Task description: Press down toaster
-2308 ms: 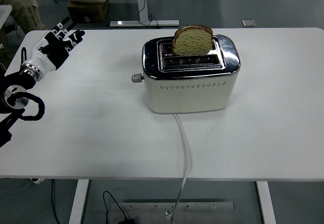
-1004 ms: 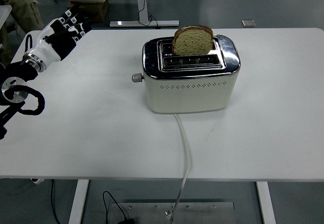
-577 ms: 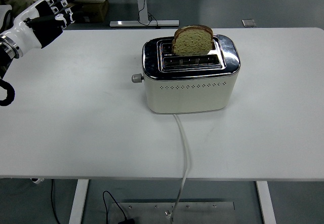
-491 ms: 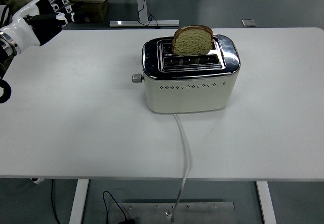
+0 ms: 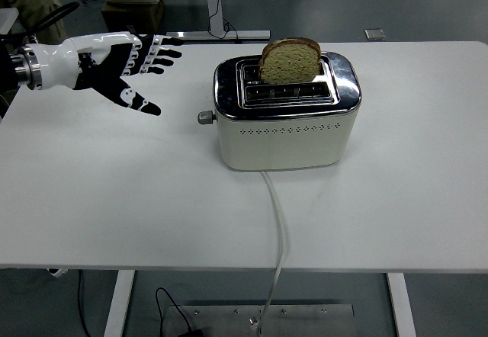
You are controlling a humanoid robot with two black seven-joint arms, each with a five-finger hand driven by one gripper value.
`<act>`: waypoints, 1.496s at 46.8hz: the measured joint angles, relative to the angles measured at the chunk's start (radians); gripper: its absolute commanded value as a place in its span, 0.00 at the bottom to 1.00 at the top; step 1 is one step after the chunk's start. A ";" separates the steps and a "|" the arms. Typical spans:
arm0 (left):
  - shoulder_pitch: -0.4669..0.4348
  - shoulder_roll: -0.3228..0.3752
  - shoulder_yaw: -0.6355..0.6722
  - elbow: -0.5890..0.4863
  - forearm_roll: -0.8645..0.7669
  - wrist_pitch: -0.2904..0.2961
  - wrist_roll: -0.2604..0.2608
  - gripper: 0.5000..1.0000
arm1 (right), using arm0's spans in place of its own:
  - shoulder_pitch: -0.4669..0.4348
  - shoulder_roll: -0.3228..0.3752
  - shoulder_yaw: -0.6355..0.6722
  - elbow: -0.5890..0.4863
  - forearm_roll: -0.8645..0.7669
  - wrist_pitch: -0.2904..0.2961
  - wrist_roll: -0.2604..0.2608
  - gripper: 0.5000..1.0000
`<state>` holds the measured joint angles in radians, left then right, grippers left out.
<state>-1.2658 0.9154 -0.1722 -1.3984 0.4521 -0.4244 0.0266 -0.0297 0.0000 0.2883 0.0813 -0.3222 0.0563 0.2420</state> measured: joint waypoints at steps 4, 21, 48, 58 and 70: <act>-0.005 0.019 0.002 -0.018 0.048 -0.031 0.002 1.00 | 0.000 0.000 0.000 0.000 0.000 0.000 0.000 1.00; 0.018 0.023 0.023 -0.046 0.269 -0.038 0.007 1.00 | 0.002 0.000 -0.001 0.000 0.000 0.000 0.000 1.00; 0.045 -0.062 0.044 0.022 0.391 -0.033 0.007 1.00 | 0.002 0.000 0.000 0.000 0.000 0.000 0.000 1.00; 0.045 -0.106 0.055 0.061 0.404 -0.034 0.007 1.00 | 0.002 0.000 0.001 0.000 0.000 -0.001 0.000 1.00; 0.048 -0.153 0.056 0.080 0.404 -0.031 0.007 1.00 | 0.001 0.000 0.002 0.000 0.000 -0.001 0.001 1.00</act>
<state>-1.2177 0.7629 -0.1165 -1.3187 0.8560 -0.4558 0.0338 -0.0283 0.0000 0.2899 0.0813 -0.3218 0.0557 0.2425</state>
